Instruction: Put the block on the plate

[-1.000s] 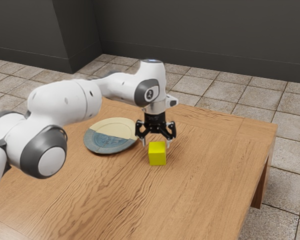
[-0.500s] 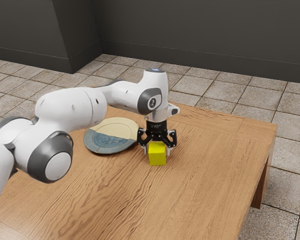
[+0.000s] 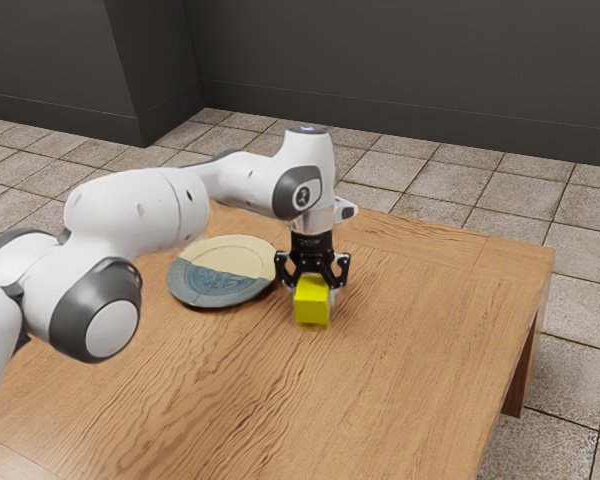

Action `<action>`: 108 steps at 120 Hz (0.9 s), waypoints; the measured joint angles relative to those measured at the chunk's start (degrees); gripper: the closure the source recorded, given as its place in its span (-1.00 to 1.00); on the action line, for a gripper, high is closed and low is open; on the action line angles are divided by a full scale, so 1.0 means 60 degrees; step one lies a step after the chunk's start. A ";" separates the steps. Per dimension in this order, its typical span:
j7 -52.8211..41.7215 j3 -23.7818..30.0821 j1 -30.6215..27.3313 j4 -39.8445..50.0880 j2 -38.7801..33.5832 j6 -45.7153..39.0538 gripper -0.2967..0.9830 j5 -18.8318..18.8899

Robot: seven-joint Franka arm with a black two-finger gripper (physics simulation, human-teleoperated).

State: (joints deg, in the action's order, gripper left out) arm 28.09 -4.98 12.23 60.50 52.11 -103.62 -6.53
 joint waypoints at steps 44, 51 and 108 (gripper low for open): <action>0.0061 -0.0753 -0.0021 0.0280 -0.1373 0.0195 -0.07 0.0052; 0.0067 -0.0815 -0.0017 0.0584 -0.1605 0.0194 -0.07 0.0043; 0.0113 -0.1208 -0.0676 0.1205 -0.2063 -0.0575 -0.07 -0.0031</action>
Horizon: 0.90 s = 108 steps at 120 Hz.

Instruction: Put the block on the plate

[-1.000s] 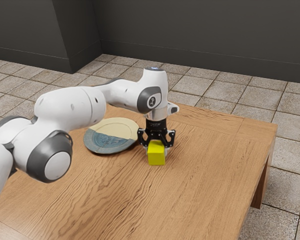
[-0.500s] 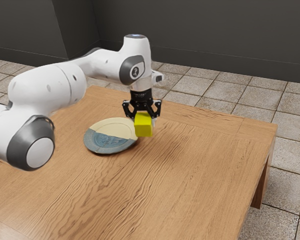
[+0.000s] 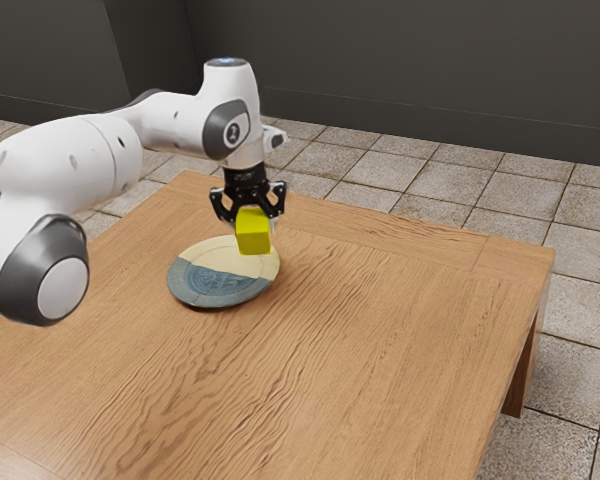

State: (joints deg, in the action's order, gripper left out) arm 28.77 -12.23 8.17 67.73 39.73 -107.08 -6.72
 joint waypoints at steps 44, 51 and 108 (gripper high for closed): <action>0.0044 0.0008 -0.0732 -0.0026 0.0481 -0.1148 -0.06 -0.0349; 0.0048 0.0015 -0.0910 -0.0022 0.0598 -0.1293 -0.06 -0.0420; 0.0056 0.0172 -0.1563 -0.0019 0.1526 -0.1936 -0.06 -0.0788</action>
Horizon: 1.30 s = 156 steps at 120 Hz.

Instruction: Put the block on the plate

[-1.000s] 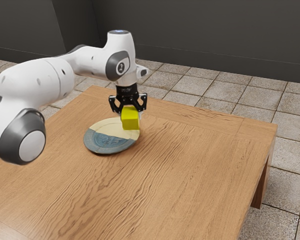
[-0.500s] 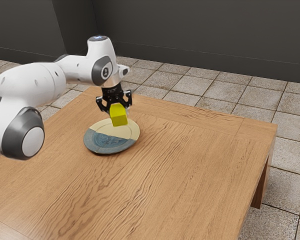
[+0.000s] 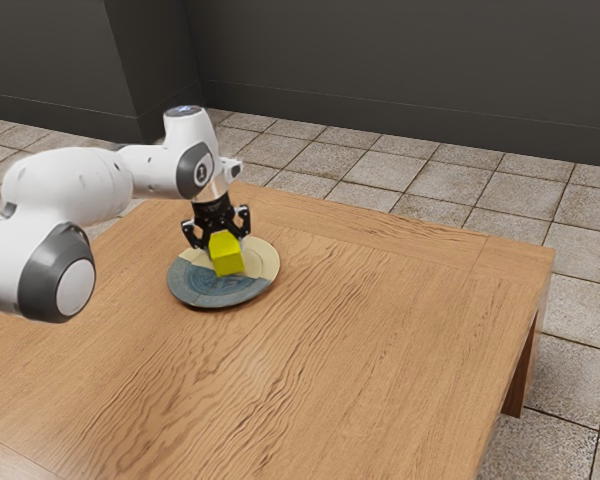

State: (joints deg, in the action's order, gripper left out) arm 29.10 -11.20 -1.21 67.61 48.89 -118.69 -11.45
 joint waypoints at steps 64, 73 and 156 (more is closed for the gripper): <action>-0.0069 0.0000 0.0046 0.0390 -0.1404 0.0013 -0.48 -0.0093; -0.0053 0.0007 0.0126 0.0590 -0.1925 0.0239 -0.50 -0.0101; -0.3596 0.1040 0.0942 0.3090 -0.6156 0.3289 -0.53 0.0037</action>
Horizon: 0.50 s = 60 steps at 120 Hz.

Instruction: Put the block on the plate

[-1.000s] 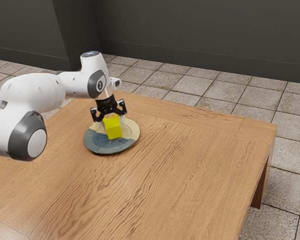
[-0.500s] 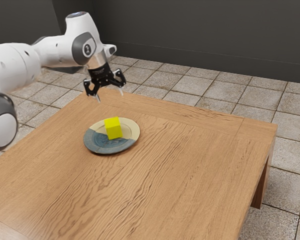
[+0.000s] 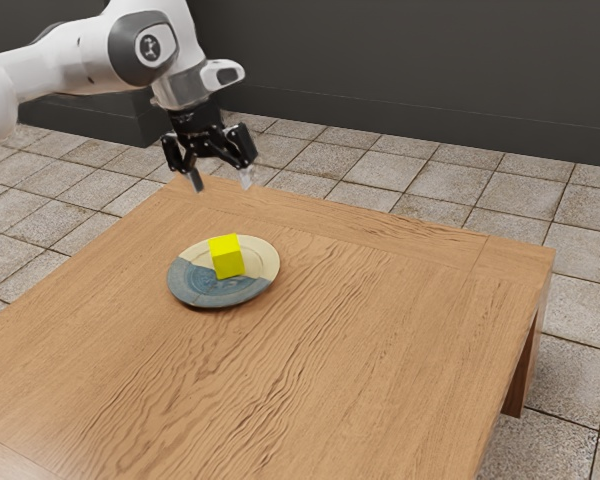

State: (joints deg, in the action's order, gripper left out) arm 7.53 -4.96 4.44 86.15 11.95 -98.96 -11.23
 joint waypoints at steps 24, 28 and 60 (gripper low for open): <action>-0.0736 0.0135 -0.0006 0.0363 -0.0972 0.1036 -0.54 0.0017; -0.0772 0.0167 -0.0006 0.0429 -0.1086 0.1120 -0.54 0.0040; -0.0757 0.0395 0.0062 0.0534 -0.1494 0.1388 -0.54 0.0719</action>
State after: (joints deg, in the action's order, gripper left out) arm 2.99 -2.58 4.82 89.36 2.99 -90.63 -6.92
